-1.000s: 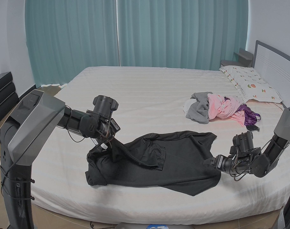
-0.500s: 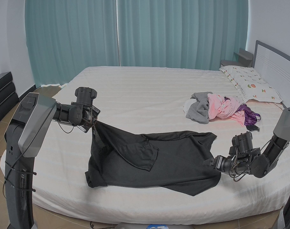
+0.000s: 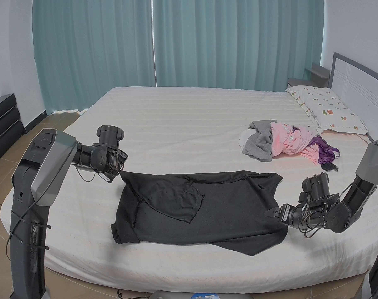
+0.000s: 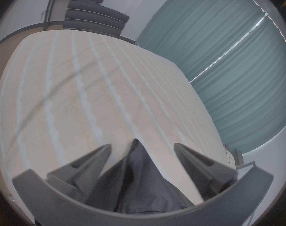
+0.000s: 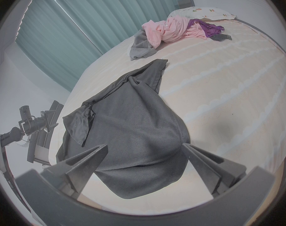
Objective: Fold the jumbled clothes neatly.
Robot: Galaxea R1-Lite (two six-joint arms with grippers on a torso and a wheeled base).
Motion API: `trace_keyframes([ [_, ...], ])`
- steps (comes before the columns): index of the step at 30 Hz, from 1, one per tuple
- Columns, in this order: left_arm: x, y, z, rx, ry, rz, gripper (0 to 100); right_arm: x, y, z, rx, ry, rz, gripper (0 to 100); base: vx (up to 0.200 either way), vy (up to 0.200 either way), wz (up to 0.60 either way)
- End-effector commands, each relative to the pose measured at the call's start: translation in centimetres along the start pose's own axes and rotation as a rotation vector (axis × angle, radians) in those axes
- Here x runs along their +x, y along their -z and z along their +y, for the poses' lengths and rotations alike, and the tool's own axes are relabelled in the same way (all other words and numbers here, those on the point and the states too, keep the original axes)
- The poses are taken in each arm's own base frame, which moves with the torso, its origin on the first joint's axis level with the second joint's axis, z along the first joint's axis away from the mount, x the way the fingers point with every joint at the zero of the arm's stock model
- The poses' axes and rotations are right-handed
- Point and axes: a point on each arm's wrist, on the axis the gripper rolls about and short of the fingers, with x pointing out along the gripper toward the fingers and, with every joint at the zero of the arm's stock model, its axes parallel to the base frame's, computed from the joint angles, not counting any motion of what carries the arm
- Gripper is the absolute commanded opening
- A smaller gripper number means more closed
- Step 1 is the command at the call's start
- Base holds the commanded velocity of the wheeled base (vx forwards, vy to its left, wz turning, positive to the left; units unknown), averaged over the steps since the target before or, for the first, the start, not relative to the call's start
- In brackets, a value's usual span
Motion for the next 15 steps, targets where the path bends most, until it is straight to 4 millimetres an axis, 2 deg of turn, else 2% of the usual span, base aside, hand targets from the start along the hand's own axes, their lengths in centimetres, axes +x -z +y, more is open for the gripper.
trace_keyframes([
  [1, -0.9, -0.2, -0.1, 0.000, 0.010, 0.004, 100, 0.0, 0.0, 0.0, 0.000, -0.003, 0.000, 100, 0.000, 0.000, 0.00],
  [6, -4.3, -0.4, -0.6, 0.018, 0.074, 0.114, 100, -0.1, -0.1, 0.1, -0.001, -0.007, -0.006, 100, 0.000, 0.000, 0.00],
  [10, -6.5, 0.8, -1.0, 0.076, 0.114, 0.190, 100, -0.2, -0.1, 0.2, -0.002, -0.008, -0.007, 100, 0.000, 0.000, 0.00],
  [12, -7.5, 2.0, -1.2, 0.123, 0.129, 0.230, 100, -0.2, -0.1, 0.2, -0.002, -0.008, -0.009, 100, 0.000, 0.000, 0.00],
  [15, -8.0, 4.2, -0.8, 0.209, 0.123, 0.283, 100, -0.2, -0.1, 0.2, -0.002, -0.008, -0.007, 100, 0.000, 0.000, 0.00],
])
